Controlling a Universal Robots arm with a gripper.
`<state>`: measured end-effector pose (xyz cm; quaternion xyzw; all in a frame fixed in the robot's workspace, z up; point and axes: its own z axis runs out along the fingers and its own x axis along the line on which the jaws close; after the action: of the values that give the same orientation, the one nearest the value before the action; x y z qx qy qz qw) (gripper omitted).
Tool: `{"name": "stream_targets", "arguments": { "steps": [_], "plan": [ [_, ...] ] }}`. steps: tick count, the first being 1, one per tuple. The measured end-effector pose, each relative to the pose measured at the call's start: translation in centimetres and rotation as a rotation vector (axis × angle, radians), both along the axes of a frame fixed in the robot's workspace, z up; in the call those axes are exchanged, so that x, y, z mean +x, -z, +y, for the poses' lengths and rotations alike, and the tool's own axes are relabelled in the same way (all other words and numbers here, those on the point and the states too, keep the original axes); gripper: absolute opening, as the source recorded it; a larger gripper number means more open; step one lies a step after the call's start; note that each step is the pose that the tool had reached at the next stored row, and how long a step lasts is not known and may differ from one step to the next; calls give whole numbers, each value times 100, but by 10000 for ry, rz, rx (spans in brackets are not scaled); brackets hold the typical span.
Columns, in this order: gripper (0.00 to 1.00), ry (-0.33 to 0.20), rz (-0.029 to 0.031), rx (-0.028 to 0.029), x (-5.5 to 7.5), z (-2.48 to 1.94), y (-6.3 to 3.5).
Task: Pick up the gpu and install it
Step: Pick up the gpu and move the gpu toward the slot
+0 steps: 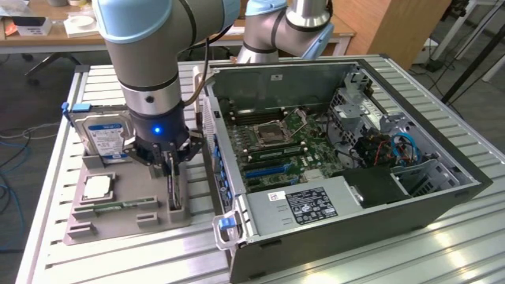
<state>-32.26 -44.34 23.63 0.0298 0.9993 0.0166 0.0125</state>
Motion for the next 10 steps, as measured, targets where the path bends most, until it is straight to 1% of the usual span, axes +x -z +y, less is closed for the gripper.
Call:
{"name": "stream_targets", "arguments": {
  "steps": [10],
  "plan": [
    [26,-12,-3,3,1,0,0]
  ]
}}
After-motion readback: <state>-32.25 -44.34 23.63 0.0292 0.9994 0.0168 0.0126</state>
